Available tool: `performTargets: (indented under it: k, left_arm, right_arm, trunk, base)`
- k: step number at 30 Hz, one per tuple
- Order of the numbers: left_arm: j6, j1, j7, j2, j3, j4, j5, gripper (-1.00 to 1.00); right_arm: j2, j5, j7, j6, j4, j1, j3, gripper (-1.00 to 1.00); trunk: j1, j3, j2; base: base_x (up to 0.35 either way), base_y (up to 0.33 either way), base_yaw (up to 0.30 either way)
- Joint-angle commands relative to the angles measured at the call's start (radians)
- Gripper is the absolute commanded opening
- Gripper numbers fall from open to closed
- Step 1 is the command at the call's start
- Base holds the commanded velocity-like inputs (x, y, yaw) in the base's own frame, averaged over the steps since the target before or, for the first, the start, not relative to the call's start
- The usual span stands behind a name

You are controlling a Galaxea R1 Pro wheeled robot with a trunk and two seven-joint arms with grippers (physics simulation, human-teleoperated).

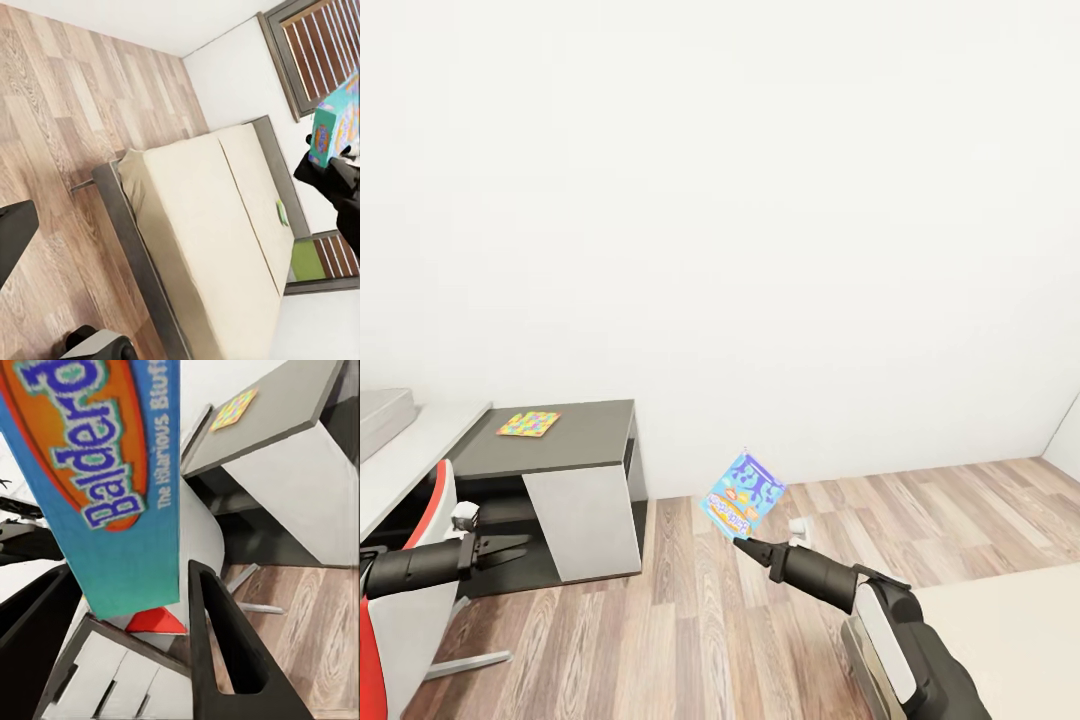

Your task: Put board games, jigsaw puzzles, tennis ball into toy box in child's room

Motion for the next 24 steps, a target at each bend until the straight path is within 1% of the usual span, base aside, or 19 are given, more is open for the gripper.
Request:
performTargets:
  k: [1,2,4,5,8,11,13,15,17,20,24]
  left_arm:
    - [0.010,-0.001,-0.005,0.000,0.001,0.000,-0.002,1.00]
    - [0.010,-0.001,-0.005,0.000,0.000,0.000,-0.002,1.00]
    - [0.010,-0.001,-0.005,0.000,0.000,-0.001,-0.002,1.00]
    - [0.010,-0.001,-0.005,0.001,0.000,-0.001,-0.002,1.00]
    - [0.012,-0.001,-0.005,0.005,0.004,-0.007,0.003,1.00]
    - [0.020,-0.001,-0.005,0.011,0.007,-0.038,0.007,1.00]
    - [0.039,-0.001,-0.005,0.013,0.008,-0.072,0.008,1.00]
    - [0.065,0.000,-0.005,0.026,0.008,-0.109,0.009,1.00]
    - [0.075,0.000,-0.005,0.038,0.008,-0.123,0.009,1.00]
    - [0.081,0.001,-0.005,0.046,0.008,-0.131,0.010,1.00]
    - [0.084,0.002,-0.005,0.051,0.007,-0.135,0.010,1.00]
  right_arm:
    - [-0.002,-0.011,-0.014,0.017,-0.001,-0.001,-0.001,-1.00]
    - [-0.004,-0.014,-0.048,0.033,-0.001,-0.001,-0.004,-1.00]
    - [-0.006,-0.017,-0.086,0.046,-0.001,-0.001,-0.010,-1.00]
    - [-0.008,-0.020,-0.119,0.058,-0.001,-0.001,-0.018,-1.00]
    - [-0.009,-0.023,-0.157,0.083,-0.005,-0.001,-0.028,-1.00]
    - [-0.008,-0.024,-0.169,0.098,-0.024,-0.001,-0.031,-1.00]
    - [-0.008,-0.024,-0.173,0.103,-0.045,-0.001,-0.030,-1.00]
    - [-0.009,-0.024,-0.176,0.107,-0.072,-0.001,-0.031,-1.00]
    - [-0.009,-0.024,-0.176,0.108,-0.084,-0.001,-0.031,-1.00]
    - [-0.008,-0.023,-0.180,0.108,-0.093,-0.001,-0.029,-1.00]
    - [-0.003,-0.017,-0.185,0.107,-0.097,-0.001,-0.024,-1.00]
  trunk:
    - [0.001,-0.002,-0.002]
    - [0.001,-0.002,-0.002]
    - [0.001,-0.002,-0.002]
    - [0.001,-0.002,-0.002]
    - [0.001,-0.002,-0.002]
    - [0.001,-0.002,-0.002]
    - [0.001,-0.002,-0.002]
    - [0.001,-0.002,-0.002]
    - [0.001,-0.002,-0.002]
    - [0.001,-0.004,-0.002]
    - [0.001,-0.007,-0.002]
  base:
    - [0.000,0.000,0.000]
    - [0.000,0.000,0.000]
    - [0.000,0.000,0.000]
    - [0.000,0.000,0.000]
    - [0.000,0.000,0.000]
    - [0.000,0.000,0.000]
    - [0.000,0.000,0.000]
    - [0.000,0.000,0.000]
    - [0.000,0.000,0.007]
    - [0.000,0.000,0.079]
    - [0.000,0.000,0.170]
